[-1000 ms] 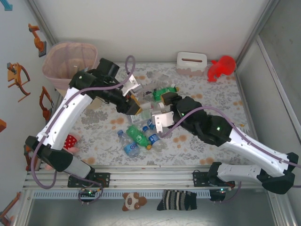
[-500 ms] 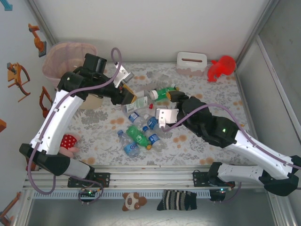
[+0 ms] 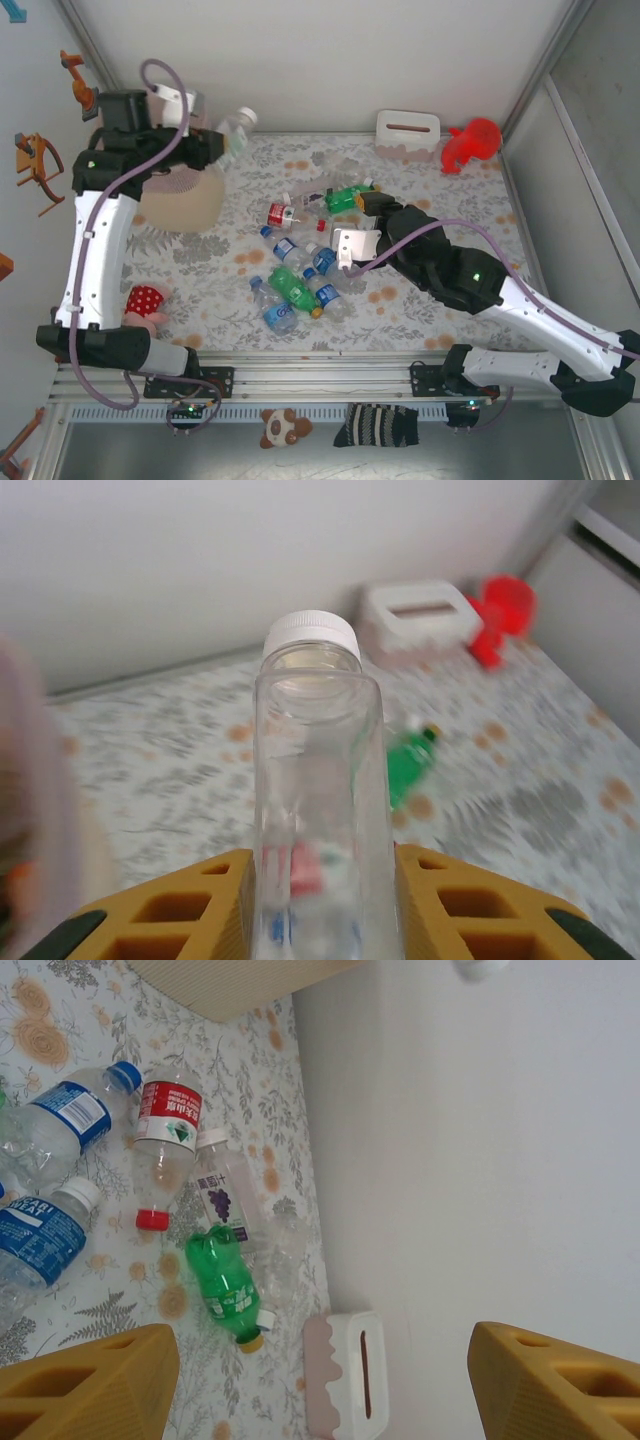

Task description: Put the plastic bottles in the bin

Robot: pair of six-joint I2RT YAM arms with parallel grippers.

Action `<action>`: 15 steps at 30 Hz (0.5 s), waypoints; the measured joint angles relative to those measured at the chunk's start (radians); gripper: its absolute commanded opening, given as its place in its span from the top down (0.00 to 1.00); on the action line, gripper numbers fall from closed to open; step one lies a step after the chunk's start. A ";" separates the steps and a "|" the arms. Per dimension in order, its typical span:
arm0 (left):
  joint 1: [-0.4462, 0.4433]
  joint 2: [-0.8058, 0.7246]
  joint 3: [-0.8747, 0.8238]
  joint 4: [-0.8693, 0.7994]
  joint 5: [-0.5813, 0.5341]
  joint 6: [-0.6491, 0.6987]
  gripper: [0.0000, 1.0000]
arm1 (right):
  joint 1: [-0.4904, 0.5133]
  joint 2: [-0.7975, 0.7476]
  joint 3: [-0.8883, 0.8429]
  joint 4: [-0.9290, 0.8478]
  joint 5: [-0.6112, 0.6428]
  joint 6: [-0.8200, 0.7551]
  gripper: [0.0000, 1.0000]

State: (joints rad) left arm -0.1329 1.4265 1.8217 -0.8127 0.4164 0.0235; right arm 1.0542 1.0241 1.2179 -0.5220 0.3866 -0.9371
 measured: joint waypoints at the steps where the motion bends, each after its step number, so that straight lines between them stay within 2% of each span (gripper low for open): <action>1: 0.035 0.000 0.002 0.026 -0.016 -0.023 0.69 | 0.000 0.000 0.000 0.003 0.000 0.000 0.25; 6: 0.170 0.047 0.064 0.100 -0.064 -0.107 0.70 | 0.000 0.000 0.000 0.011 0.000 0.005 0.25; 15: 0.254 0.219 0.132 0.143 -0.040 -0.153 0.72 | 0.000 0.000 -0.001 0.011 0.000 0.012 0.25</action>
State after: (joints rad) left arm 0.1207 1.6451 1.9537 -0.6701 0.3763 -0.1299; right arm 1.0542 1.0241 1.2171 -0.5110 0.3866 -0.9253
